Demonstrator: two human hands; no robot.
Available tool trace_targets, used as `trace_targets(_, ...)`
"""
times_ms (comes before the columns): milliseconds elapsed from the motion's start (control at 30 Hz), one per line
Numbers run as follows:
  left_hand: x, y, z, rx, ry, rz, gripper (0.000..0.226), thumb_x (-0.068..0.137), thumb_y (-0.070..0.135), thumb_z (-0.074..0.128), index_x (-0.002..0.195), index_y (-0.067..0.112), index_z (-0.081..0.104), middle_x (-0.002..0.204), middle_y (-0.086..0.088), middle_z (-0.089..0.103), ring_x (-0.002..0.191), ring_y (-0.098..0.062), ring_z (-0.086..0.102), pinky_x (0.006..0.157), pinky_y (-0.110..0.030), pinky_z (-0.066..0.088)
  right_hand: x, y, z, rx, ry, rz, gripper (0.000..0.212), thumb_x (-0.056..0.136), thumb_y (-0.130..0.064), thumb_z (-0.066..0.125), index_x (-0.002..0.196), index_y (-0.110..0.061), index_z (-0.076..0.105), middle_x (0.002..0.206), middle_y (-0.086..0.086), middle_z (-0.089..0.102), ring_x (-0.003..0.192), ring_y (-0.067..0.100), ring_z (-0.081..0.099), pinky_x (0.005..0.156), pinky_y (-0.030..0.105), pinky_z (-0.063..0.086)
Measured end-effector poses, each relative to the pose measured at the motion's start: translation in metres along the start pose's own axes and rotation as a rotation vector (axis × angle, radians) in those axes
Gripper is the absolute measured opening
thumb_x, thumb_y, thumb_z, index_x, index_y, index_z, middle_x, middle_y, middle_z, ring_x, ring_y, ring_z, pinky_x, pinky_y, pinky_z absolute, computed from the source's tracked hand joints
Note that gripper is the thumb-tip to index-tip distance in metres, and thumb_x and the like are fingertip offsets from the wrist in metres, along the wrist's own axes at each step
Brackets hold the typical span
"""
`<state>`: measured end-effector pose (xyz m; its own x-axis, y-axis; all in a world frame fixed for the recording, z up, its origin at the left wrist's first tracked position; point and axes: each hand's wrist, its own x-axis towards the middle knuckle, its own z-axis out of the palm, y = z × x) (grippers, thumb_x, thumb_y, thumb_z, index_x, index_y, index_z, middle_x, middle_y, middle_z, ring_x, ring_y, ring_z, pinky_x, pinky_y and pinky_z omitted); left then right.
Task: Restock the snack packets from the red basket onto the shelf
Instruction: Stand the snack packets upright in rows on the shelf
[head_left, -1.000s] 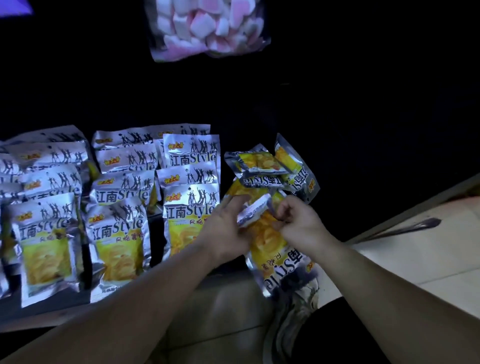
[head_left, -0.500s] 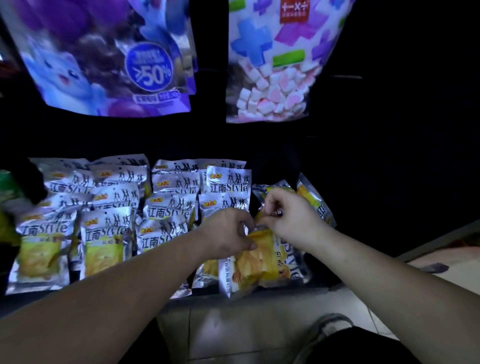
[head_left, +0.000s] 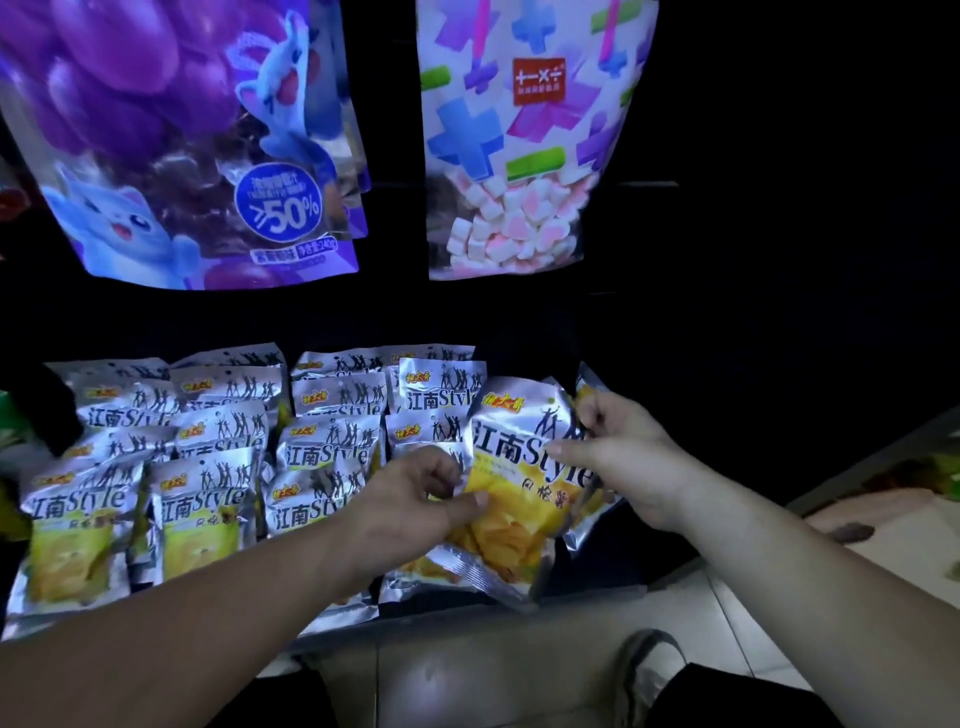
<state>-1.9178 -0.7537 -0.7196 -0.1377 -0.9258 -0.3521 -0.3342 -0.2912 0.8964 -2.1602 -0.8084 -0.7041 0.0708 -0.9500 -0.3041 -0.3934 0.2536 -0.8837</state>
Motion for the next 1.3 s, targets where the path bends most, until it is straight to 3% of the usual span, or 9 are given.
trace_targets(233,0.032,0.018,-0.016,-0.176,0.074,0.049,0.025,0.088,0.007,0.078,0.096,0.019,0.059,0.112,-0.002,0.073,0.101,-0.026,0.070,0.090,-0.047,0.057,0.001,-0.015,0.022,-0.159,-0.054,-0.285,0.045,0.087,-0.014,0.079,0.075,-0.031,0.039,0.075,-0.007,0.038,0.067,0.014,0.037,0.062,0.034,0.038)
trace_targets(333,0.036,0.015,-0.018,-0.103,0.083,0.070,0.028,0.087,0.010,0.080,0.088,0.023,0.056,0.109,-0.004,0.070,0.091,-0.027,0.064,0.084,-0.054,0.055,0.004,-0.012,0.022,-0.158,-0.055,-0.276,0.043,0.086,-0.016,0.080,0.077,-0.031,0.041,0.079,0.001,0.043,0.071,0.020,0.044,0.064,0.036,0.042)
trace_targets(467,0.036,0.017,-0.014,-0.068,0.033,0.143,0.023,0.091,0.011,0.076,0.092,0.019,0.055,0.089,0.002,0.060,0.061,-0.022,0.046,0.057,-0.035,0.043,0.007,-0.002,0.014,-0.087,0.036,-0.204,0.043,0.084,-0.010,0.081,0.077,-0.030,0.044,0.082,0.010,0.058,0.079,0.032,0.066,0.067,0.048,0.055)
trace_targets(633,0.032,0.027,-0.011,-0.063,0.022,0.240,0.016,0.094,0.005,0.071,0.091,0.019,0.064,0.101,-0.009,0.066,0.061,-0.031,0.059,0.062,-0.040,0.056,0.007,0.004,0.004,-0.124,0.096,-0.231,0.031,0.084,-0.009,0.081,0.082,-0.026,0.055,0.087,0.007,0.056,0.075,0.019,0.052,0.071,0.034,0.049)
trace_targets(800,0.034,0.030,-0.012,-0.108,0.082,0.248,0.027,0.097,0.003,0.065,0.081,0.024,0.062,0.083,-0.019,0.061,0.057,-0.024,0.043,0.055,-0.035,0.042,0.006,-0.001,0.005,-0.106,0.242,-0.347,0.034,0.081,-0.012,0.085,0.087,-0.033,0.058,0.122,-0.014,0.048,0.107,0.009,0.061,0.091,0.029,0.052)
trace_targets(967,0.029,0.039,-0.003,-0.105,-0.021,0.316,0.033,0.091,0.002,0.074,0.071,0.020,0.054,0.080,-0.020,0.061,0.057,-0.034,0.051,0.058,-0.048,0.048,-0.003,-0.025,0.014,-0.418,0.238,-0.626,0.034,0.080,-0.051,0.074,0.103,-0.040,0.050,0.150,-0.020,0.038,0.151,0.014,0.027,0.114,0.036,0.034)
trace_targets(1033,0.026,0.039,0.002,-0.096,-0.015,0.332,0.036,0.089,-0.002,0.075,0.069,0.020,0.053,0.081,-0.034,0.060,0.058,-0.044,0.057,0.054,-0.057,0.049,-0.005,-0.030,0.024,-0.259,0.120,-0.552,0.029,0.084,-0.038,0.072,0.091,-0.039,0.044,0.123,-0.014,0.063,0.130,0.021,0.053,0.106,0.053,0.046)
trace_targets(1100,0.025,0.039,0.003,-0.082,-0.008,0.341,0.037,0.089,-0.003,0.074,0.069,0.022,0.054,0.086,-0.037,0.061,0.062,-0.041,0.061,0.056,-0.061,0.050,-0.005,-0.030,0.031,-0.088,0.035,-0.450,0.032,0.089,-0.016,0.070,0.085,-0.032,0.043,0.094,0.012,0.063,0.093,0.035,0.064,0.079,0.061,0.051)
trace_targets(1300,0.022,0.035,-0.002,0.055,-0.147,0.329,0.031,0.088,0.000,0.075,0.081,0.024,0.057,0.109,-0.015,0.069,0.091,-0.025,0.071,0.075,-0.046,0.059,-0.009,-0.031,0.025,0.042,0.004,-0.369,0.040,0.091,0.007,0.065,0.081,-0.024,0.041,0.079,0.006,0.052,0.068,0.015,0.049,0.061,0.026,0.043)
